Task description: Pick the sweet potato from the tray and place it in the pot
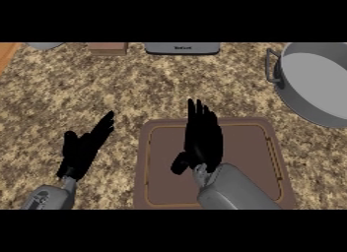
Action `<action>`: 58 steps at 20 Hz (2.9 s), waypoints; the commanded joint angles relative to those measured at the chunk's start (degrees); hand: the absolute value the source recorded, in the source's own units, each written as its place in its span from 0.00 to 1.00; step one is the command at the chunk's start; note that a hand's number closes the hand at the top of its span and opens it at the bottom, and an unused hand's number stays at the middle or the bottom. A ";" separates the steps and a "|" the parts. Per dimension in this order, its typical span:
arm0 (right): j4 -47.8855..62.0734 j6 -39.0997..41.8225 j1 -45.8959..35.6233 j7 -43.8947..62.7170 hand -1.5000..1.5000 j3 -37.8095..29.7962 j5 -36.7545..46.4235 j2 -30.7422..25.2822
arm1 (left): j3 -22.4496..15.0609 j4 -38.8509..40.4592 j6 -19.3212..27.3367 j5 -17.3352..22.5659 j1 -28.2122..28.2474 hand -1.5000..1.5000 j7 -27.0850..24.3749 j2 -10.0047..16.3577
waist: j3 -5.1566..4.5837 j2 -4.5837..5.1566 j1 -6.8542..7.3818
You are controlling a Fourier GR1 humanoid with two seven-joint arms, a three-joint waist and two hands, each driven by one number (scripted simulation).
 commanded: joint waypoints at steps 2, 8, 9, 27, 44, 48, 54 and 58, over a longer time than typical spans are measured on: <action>-1.64 2.29 3.81 0.67 0.00 -1.87 4.60 -0.70 | 1.40 -3.42 -0.27 -1.53 2.08 0.50 2.00 -0.48 | 0.02 -0.10 -0.34; -2.09 2.07 6.14 -5.93 0.00 -6.29 6.75 0.41 | 1.72 1.38 0.04 -5.52 -0.13 0.50 0.92 -5.68 | 0.02 0.00 -0.44; -10.27 5.03 10.72 -6.48 0.00 -6.58 4.18 -4.28 | 3.11 -3.00 -2.49 -2.97 4.24 0.50 1.26 -2.50 | 0.02 -0.09 -0.47; -1.00 -8.60 20.51 -33.71 0.00 -15.86 -10.58 -0.48 | 5.28 -8.54 -4.64 -6.43 6.53 0.50 4.22 -4.66 | 0.05 -0.06 -0.22; 15.12 -14.39 17.93 -54.68 1.00 -18.36 -18.10 0.87 | 9.64 -1.33 -7.04 -9.02 0.13 0.50 3.75 -6.33 | 0.04 0.08 -0.30; 10.36 2.16 19.39 -69.10 1.00 -30.91 -33.23 -15.09 | 8.63 -3.55 -6.02 -9.07 3.73 0.50 2.53 -6.91 | 0.58 0.61 -1.63; 11.24 13.98 18.17 -77.20 1.00 -39.13 -43.30 -23.54 | 9.69 -3.82 -6.09 -8.09 4.07 0.50 2.61 -6.66 | 1.17 0.82 -3.06; 15.31 23.66 18.32 -85.78 1.00 -45.43 -49.21 -32.12 | 9.70 -3.93 -5.44 -8.61 4.65 0.50 1.85 -6.81 | 1.14 1.00 -2.72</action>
